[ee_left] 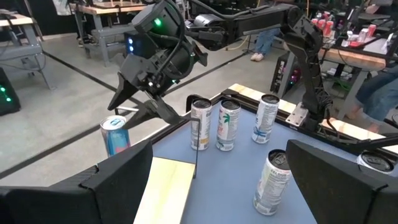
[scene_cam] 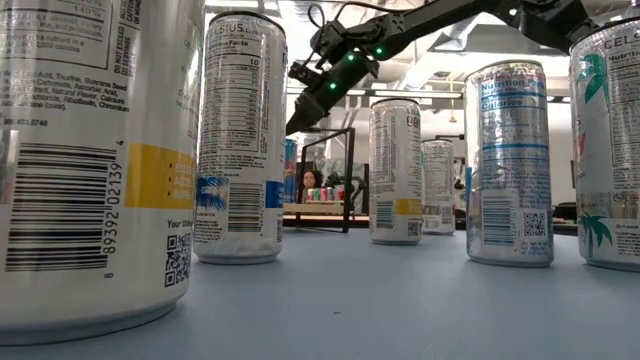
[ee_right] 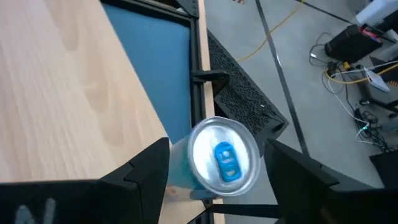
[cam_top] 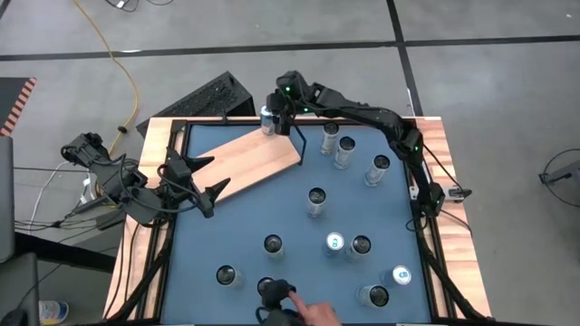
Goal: Place canned beverage on shelf
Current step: Put the left blue soda can on the shelf, then put the left blue soda can on the shelf aligned with the other blue soda can
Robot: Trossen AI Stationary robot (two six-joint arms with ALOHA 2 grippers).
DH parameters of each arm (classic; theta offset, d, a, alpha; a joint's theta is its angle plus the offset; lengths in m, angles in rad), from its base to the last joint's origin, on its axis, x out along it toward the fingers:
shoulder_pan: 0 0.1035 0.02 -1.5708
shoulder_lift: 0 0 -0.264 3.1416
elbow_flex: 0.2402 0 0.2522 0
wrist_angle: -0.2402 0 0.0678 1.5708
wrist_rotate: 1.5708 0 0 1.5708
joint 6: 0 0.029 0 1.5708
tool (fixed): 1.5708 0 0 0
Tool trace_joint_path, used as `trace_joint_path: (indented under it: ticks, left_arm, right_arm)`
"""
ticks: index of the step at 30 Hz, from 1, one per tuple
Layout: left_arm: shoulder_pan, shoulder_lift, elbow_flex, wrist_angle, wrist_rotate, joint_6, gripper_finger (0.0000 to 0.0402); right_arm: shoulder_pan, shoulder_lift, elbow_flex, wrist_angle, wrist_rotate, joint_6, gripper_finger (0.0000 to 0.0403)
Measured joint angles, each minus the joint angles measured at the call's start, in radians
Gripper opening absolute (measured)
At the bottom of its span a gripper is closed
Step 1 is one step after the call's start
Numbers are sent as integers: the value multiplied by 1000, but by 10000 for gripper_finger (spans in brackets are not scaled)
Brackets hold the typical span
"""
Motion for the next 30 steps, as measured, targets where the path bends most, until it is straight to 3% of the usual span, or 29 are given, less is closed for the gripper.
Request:
trace_joint_path:
  ticks: [11, 30]
  left_arm:
    - [0, 0, 0, -1, 0, -10, 355]
    - [0, 0, 0, -1, 0, -56, 355]
  right_arm:
    - [-13, 0, 0, -28, 99, -29, 255]
    - [9, -52, -2, -81, 129, -22, 255]
